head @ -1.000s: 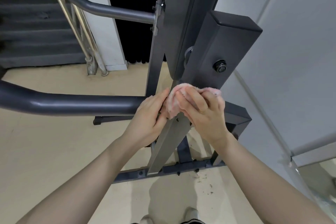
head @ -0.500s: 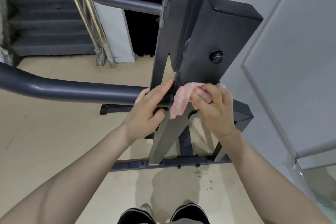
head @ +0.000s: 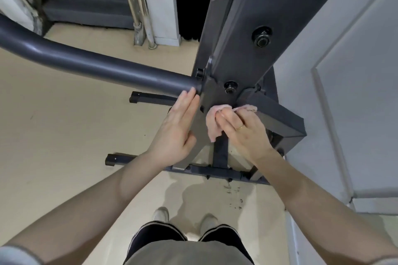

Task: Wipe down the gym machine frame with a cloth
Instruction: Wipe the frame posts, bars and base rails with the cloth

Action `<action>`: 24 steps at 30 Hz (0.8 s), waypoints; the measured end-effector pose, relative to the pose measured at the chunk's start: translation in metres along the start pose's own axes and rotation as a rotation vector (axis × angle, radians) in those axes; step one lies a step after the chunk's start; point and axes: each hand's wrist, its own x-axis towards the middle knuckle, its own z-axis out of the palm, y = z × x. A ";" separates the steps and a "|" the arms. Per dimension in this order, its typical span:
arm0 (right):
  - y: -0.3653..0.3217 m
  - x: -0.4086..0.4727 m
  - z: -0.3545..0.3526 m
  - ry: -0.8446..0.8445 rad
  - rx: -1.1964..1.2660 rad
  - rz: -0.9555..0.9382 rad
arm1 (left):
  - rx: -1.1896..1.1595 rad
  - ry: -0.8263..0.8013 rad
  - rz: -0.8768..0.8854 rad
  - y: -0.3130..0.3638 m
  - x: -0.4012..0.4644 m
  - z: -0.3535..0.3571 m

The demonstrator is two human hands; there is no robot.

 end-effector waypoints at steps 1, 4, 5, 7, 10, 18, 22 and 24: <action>0.004 -0.002 0.005 -0.069 -0.043 -0.029 | 0.013 0.000 -0.009 0.002 0.000 0.002; -0.001 0.005 -0.013 -0.145 -0.068 -0.068 | 0.060 0.012 -0.017 0.007 0.002 0.002; -0.004 0.011 -0.022 -0.126 -0.054 -0.002 | 0.070 0.013 -0.031 0.007 0.002 0.002; -0.012 0.018 -0.039 -0.040 0.164 0.141 | 0.061 0.007 -0.062 0.008 0.001 0.000; -0.022 0.020 -0.057 -0.022 0.318 0.287 | 0.011 -0.008 -0.084 0.010 -0.001 -0.003; -0.057 -0.006 -0.052 0.197 0.604 0.477 | -0.050 -0.026 -0.010 0.001 -0.005 -0.017; -0.049 0.001 -0.025 0.151 0.059 -0.014 | -0.044 -0.038 0.090 -0.012 -0.011 -0.020; -0.034 0.009 -0.003 0.160 -0.260 -0.150 | -0.067 -0.066 0.081 -0.025 -0.013 -0.018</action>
